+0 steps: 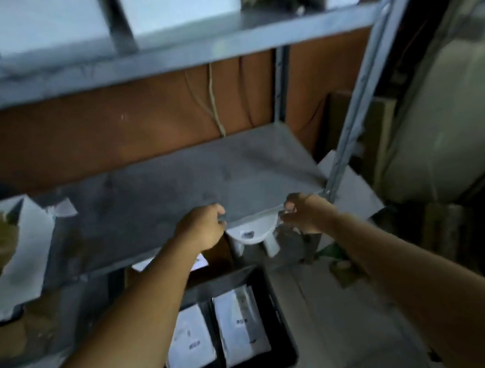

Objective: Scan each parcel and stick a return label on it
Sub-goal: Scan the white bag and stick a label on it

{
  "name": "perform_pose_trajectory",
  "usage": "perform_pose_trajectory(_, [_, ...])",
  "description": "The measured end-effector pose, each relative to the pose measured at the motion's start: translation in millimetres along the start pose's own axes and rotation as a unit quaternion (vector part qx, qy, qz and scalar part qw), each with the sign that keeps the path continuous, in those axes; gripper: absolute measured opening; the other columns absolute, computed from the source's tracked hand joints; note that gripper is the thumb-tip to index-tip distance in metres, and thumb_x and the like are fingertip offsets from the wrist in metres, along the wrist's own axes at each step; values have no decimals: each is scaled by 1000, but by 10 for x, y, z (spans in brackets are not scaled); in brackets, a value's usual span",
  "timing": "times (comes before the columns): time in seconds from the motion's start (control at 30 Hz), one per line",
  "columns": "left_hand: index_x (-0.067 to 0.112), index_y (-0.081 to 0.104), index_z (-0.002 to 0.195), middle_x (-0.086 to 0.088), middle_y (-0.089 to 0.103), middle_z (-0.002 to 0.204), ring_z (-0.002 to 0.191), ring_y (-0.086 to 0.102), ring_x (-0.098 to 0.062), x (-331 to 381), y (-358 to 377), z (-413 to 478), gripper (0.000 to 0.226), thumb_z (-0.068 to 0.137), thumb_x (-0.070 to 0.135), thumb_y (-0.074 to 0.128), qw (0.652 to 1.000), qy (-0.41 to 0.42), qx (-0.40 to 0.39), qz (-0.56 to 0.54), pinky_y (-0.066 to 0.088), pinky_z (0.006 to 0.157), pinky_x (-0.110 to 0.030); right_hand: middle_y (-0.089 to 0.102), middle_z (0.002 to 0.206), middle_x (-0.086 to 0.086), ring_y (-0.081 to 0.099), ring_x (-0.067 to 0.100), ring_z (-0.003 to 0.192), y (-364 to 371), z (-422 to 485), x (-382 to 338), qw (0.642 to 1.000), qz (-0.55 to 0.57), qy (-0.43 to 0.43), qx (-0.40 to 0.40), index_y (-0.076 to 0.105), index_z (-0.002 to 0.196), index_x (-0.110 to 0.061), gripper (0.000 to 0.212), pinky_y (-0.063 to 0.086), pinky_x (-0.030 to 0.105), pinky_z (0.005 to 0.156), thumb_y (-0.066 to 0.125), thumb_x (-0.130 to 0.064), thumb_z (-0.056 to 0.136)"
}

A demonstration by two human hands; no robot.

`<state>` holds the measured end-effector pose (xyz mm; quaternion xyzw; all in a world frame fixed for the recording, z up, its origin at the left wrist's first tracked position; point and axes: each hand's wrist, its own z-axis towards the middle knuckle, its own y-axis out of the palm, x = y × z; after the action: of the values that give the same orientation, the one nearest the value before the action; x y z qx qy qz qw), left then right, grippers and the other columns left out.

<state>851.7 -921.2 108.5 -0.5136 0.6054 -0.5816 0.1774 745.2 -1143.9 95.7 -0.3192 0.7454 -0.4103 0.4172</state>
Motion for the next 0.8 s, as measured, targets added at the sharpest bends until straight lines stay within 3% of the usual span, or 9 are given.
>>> perform_pose_trajectory(0.2, [25, 55, 130, -3, 62, 126, 109, 60, -24, 1381, -971, -333, 35, 96, 34, 56, 991, 130, 15, 28, 49, 87, -31, 64, 121, 9, 60, 30, 112, -1460, -1122, 232, 993, 22, 70, 91, 60, 125, -16, 39, 46, 36, 91, 61, -38, 92])
perform_pose_trajectory(0.4, [19, 56, 131, -8, 59, 128, 109, 58, -25, 2686, -1245, -879, 35, 97, 28, 57, 966, 255, -25, 42, 43, 80, -28, 63, 122, 11, 59, 32, 115, -2214, -2591, 774, 968, 60, 182, 164, 64, 120, -13, 31, 51, 36, 92, 53, -30, 96])
perform_pose_trajectory(0.6, [27, 57, 127, -2, 63, 122, 104, 61, -24, 3971, -880, -1656, 33, 95, 35, 57, 935, 342, -50, 75, 51, 87, -34, 65, 117, 12, 61, 33, 107, -2452, -4097, 1613, 936, 27, 268, 226, 66, 113, -16, 30, 44, 29, 77, 58, -36, 92])
perform_pose_trajectory(0.8, [27, 58, 126, -2, 64, 124, 110, 60, -24, 5197, 97, -2503, 34, 93, 36, 59, 903, 409, -91, 91, 50, 91, -33, 65, 122, 9, 61, 31, 109, -2314, -5384, 2640, 914, 45, 326, 238, 62, 124, -16, 40, 48, 32, 79, 60, -39, 91])
